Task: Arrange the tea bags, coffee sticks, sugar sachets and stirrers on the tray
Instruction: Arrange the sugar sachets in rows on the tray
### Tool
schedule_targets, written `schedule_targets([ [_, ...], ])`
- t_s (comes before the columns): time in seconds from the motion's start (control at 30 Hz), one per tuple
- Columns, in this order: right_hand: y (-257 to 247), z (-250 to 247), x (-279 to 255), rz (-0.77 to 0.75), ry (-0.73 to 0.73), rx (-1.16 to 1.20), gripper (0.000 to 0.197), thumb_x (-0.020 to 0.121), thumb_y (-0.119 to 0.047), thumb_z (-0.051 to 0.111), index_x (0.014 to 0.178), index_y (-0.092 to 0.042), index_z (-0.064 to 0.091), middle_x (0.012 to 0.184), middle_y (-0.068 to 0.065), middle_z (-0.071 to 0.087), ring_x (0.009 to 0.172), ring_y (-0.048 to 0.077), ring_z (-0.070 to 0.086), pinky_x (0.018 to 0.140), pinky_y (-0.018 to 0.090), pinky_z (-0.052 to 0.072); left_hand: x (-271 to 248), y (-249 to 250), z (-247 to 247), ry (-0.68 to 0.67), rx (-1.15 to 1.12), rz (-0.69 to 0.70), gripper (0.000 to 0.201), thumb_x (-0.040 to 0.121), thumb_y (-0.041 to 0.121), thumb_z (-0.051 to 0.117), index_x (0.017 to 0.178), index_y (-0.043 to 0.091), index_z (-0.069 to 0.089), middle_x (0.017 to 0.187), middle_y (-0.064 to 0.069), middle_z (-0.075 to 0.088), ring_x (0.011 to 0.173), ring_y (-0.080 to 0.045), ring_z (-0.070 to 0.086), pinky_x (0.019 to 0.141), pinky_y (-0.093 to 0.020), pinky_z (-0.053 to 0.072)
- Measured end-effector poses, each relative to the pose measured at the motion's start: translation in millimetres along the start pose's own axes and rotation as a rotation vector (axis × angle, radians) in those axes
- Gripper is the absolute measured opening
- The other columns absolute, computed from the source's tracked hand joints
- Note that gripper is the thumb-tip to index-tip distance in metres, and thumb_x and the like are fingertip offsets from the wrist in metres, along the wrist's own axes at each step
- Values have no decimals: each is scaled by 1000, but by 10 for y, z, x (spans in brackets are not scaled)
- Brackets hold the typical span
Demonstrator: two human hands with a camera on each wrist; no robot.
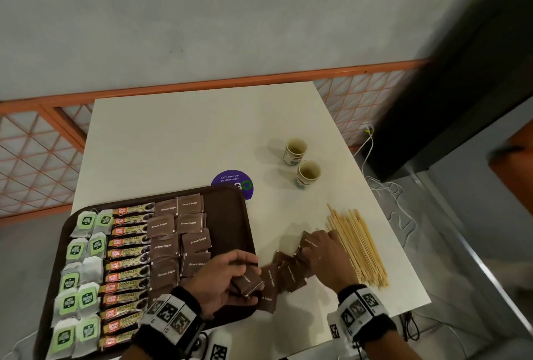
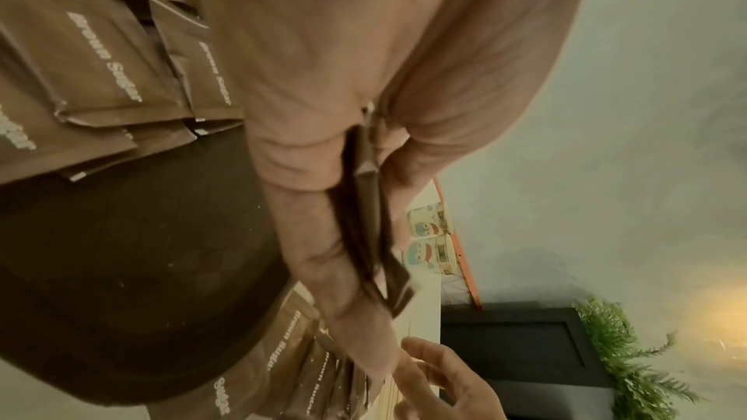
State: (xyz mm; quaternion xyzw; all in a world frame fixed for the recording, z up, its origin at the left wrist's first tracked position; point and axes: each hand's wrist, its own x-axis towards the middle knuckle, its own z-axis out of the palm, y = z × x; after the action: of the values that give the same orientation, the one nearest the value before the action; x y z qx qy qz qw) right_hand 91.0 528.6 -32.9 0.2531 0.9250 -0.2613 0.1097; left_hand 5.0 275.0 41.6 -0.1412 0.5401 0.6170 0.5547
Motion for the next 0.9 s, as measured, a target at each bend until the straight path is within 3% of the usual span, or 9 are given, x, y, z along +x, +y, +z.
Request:
schedule_targets([
  [0.1,-72,-64,116,46,-46,29,43,95,-30,55,136,-16,50,131,1,45,107,18,54,90,27,47,10,-25,-25,-1,64,-21,35,100,-5,33,111,1,66,113,-20,62,100,-35,65,80,-56,57],
  [0.2,-138,-94,195,65,-133,14,52,90,-22,64,139,-16,45,128,3,40,109,25,56,97,34,48,5,-31,-3,1,151,-32,39,99,-6,31,107,1,68,119,-22,60,99,-32,63,78,-52,58],
  [0.43,-78,-315,465,102,-168,-29,38,84,-16,65,119,-18,50,114,6,57,94,22,54,79,33,49,-60,-15,-70,32,190,-5,38,100,-4,32,108,3,69,123,-21,58,103,-34,62,78,-51,59],
  [0.6,-19,-371,511,130,-158,10,34,83,-28,73,110,-18,57,102,0,59,92,18,57,71,25,46,-84,6,-128,33,185,3,37,100,-3,34,109,4,68,123,-21,58,110,-38,60,81,-53,59],
  [0.77,-2,-349,537,157,-114,-15,9,84,-21,70,87,-17,62,99,1,61,88,17,57,74,27,47,-103,24,-94,35,190,24,31,97,-6,41,109,3,68,123,-21,58,110,-37,59,79,-48,60],
  [0.9,-31,-372,526,107,-82,-65,6,86,-24,67,81,-21,63,101,1,55,89,18,55,75,29,46,-119,24,-68,54,227,54,29,92,-11,47,107,1,69,115,-26,65,96,-35,68,74,-35,59],
])
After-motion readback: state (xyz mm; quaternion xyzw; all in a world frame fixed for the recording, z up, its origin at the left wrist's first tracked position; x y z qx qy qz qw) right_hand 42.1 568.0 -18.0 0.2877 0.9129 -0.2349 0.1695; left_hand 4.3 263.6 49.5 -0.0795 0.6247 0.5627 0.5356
